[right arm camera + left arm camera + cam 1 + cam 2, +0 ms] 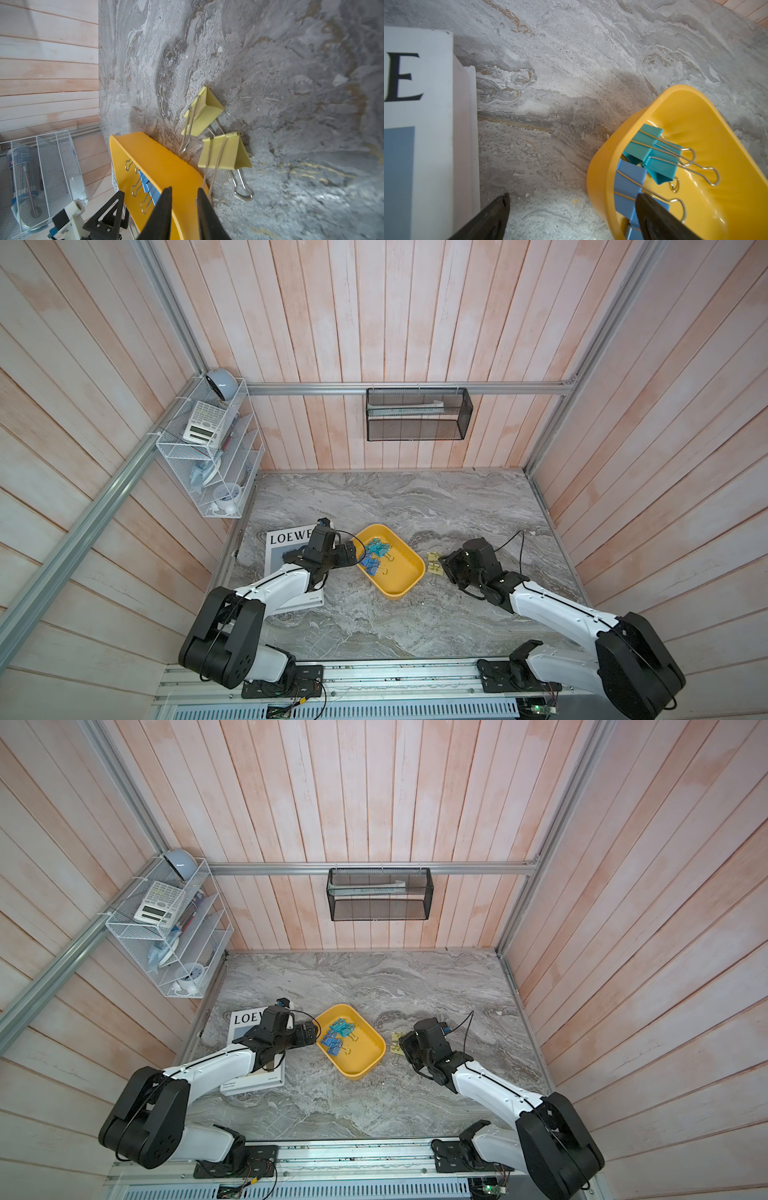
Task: Put the binder clips in the storage box
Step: Pick up the binder clip at the center of the board.
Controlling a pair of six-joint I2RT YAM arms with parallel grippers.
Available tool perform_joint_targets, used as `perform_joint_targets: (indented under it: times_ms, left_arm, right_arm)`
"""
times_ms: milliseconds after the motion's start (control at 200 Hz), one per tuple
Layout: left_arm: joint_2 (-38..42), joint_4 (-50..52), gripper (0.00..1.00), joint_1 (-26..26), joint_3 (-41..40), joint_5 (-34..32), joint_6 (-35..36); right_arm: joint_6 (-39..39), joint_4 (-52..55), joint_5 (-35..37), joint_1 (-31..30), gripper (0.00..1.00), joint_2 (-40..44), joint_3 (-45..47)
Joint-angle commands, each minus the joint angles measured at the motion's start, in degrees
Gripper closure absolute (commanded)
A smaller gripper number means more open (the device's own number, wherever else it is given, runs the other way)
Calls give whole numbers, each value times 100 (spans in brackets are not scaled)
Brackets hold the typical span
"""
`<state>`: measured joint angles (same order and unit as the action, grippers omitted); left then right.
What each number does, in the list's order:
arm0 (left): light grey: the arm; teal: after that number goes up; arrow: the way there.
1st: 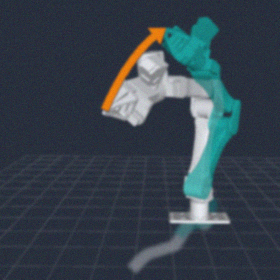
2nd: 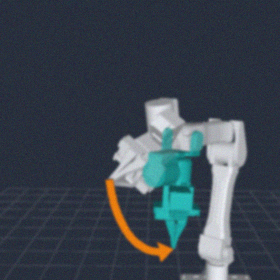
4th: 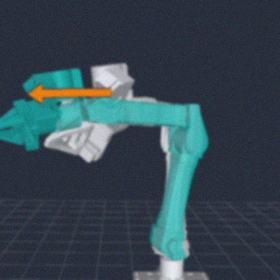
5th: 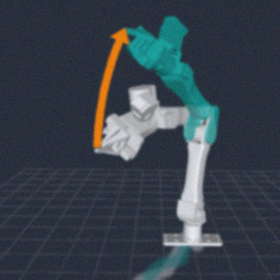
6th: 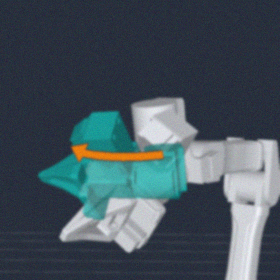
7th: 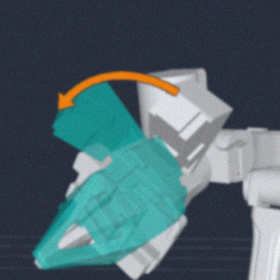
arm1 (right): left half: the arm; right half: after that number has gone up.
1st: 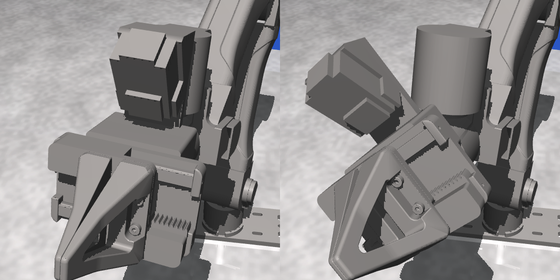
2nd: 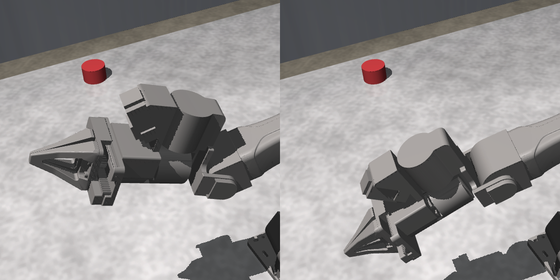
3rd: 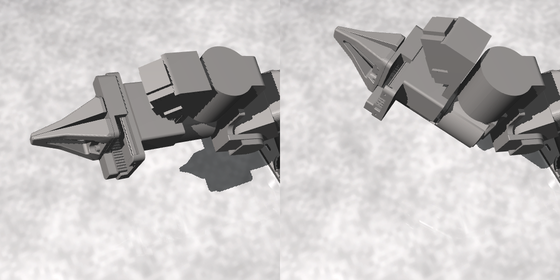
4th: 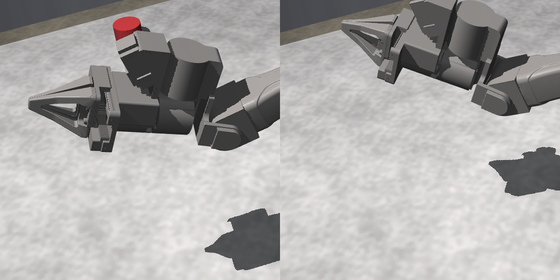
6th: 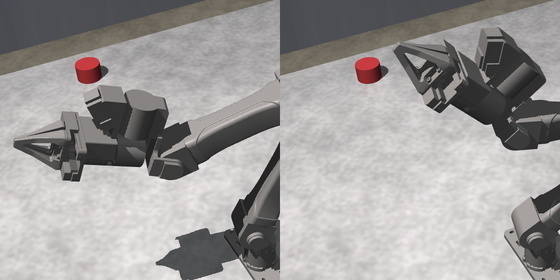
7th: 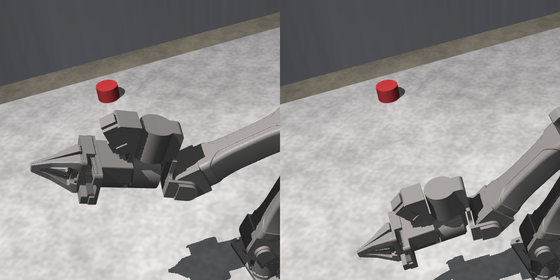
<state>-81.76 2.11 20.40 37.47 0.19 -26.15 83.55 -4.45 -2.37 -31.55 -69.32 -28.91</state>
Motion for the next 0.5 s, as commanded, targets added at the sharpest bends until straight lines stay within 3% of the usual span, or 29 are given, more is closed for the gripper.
perform_joint_targets:
  times_ms: [0, 495]
  left_arm:
    - [0, -54, 0, -25, -56, 27, 31]
    - [-2, -55, 0, -27, -67, 21, 47]
  right_arm:
    - [309, -438, -40, 33, 74, -114, 143]
    - [388, -1055, -156, 292, 75, -893, 47]
